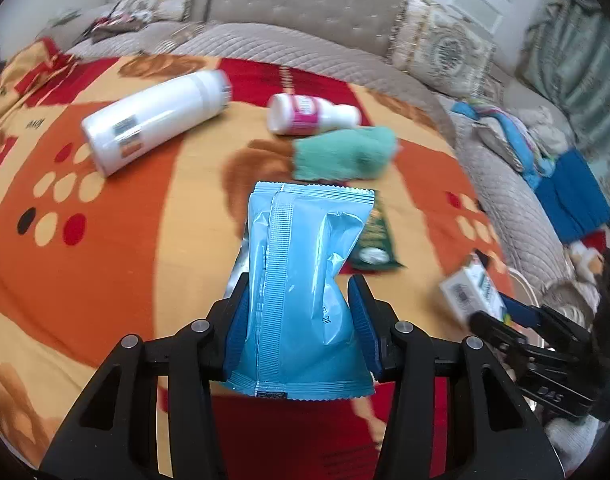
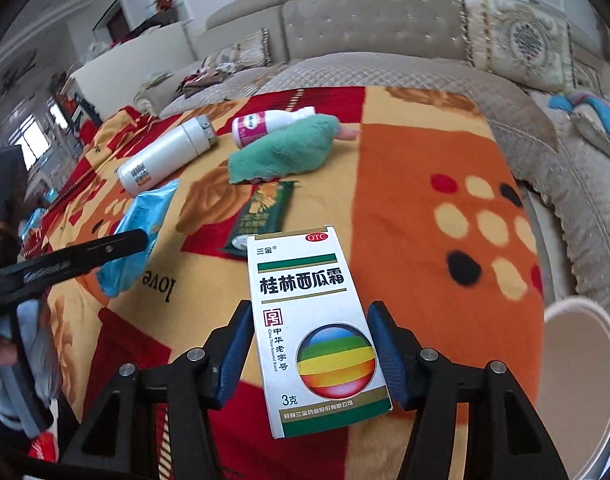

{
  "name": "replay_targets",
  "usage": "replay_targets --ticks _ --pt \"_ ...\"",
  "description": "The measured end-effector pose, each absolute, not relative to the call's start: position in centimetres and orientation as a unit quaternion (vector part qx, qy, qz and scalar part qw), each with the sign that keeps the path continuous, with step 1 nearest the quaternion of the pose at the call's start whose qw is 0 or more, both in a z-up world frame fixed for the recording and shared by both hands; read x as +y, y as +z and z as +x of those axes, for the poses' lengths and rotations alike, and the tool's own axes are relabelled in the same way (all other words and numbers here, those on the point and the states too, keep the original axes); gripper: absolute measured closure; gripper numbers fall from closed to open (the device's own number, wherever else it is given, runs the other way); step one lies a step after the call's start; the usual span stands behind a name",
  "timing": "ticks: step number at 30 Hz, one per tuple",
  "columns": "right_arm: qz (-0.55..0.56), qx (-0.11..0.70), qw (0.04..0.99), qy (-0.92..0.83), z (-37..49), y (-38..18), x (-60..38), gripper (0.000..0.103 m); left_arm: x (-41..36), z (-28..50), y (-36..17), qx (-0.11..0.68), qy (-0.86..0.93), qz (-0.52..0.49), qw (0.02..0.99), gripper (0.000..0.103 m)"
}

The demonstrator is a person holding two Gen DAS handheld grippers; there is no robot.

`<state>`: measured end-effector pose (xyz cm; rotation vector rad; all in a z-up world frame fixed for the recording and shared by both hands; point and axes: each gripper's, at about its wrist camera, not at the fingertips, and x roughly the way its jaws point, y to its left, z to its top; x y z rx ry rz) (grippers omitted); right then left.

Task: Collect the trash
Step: 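Carry the blue wrapper and rainbow box over the cream bin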

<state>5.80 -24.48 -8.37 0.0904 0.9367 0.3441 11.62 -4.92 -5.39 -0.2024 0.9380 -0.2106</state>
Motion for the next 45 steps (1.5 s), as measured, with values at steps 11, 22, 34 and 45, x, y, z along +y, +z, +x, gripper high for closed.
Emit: replay_targets --ticks 11,22,34,45 --pt "0.056 0.433 0.89 0.13 2.5 -7.4 -28.2 0.047 -11.6 8.9 -4.1 0.441 -0.153 -0.062 0.882 0.058" --pt "0.087 0.428 0.895 0.092 0.4 -7.7 -32.8 0.047 -17.4 7.8 -4.0 0.438 -0.196 -0.032 0.877 0.058" --pt "0.083 0.456 0.882 0.089 -0.5 -9.0 -34.3 0.051 -19.6 7.6 -4.5 0.448 -0.205 -0.016 0.87 0.058" --pt "0.048 0.493 0.864 0.092 -1.2 -11.2 -33.1 0.04 -19.4 7.5 -4.6 0.45 -0.205 -0.017 0.869 0.058"
